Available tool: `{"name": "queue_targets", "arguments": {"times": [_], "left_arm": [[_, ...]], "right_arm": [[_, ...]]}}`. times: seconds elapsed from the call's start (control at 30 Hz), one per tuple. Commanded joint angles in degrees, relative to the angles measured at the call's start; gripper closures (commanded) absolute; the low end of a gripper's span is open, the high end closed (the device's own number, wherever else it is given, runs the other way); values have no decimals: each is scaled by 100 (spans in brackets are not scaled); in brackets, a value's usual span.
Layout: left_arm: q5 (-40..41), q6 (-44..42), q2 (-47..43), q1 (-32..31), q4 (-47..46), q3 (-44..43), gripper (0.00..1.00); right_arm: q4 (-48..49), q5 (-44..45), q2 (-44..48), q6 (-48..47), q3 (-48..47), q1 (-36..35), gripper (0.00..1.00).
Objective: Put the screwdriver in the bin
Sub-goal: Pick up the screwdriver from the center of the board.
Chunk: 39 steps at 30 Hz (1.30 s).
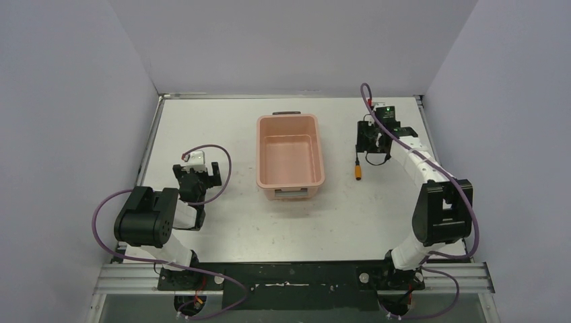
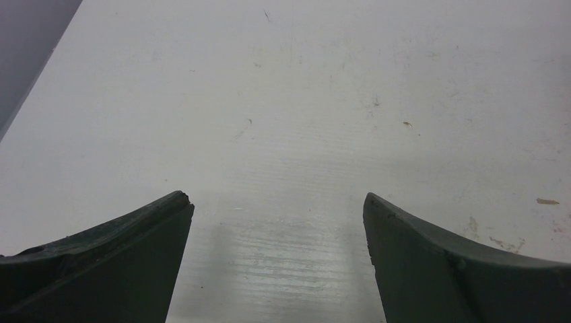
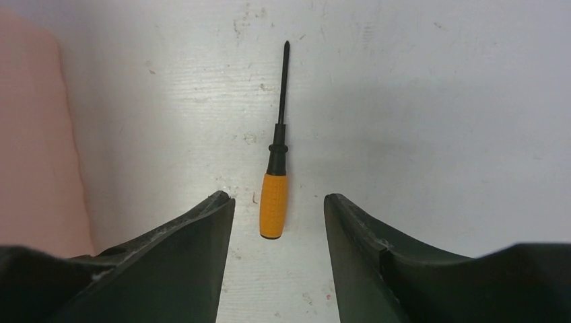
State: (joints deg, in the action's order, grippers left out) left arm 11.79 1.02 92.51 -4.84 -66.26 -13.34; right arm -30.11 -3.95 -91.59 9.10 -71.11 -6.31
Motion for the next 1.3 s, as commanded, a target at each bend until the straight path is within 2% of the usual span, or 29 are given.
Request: {"name": "queue_targets", "arguments": {"times": [0.0,0.4,0.53,0.67,0.77,0.87,1.27], "left_arm": [[14,42,-31,-17,-320,-115,3],[14,41,-30,-17,-319,-109,3],[13,46,-29,-17,-318,-111,3],[13,44,-31,-17,-320,-117,3],[13,40,-31,-17,-318,-113,3],[16,41,-28,-17,-319,-116,3],[14,41,-27,-17,-320,-115,3]], "right_arm": [[355,-63,-295,51,294,41,47],[928,-77,-1052,83,789,39,49],[987,-71,-1153,82,838,35,59],[953,-106,-1162,50,812,40,81],[896,-100,-1019,49,766,33,85],[709,-53,-770,44,635,37,94],[-230,120,169,-4,-231,29,93]]}}
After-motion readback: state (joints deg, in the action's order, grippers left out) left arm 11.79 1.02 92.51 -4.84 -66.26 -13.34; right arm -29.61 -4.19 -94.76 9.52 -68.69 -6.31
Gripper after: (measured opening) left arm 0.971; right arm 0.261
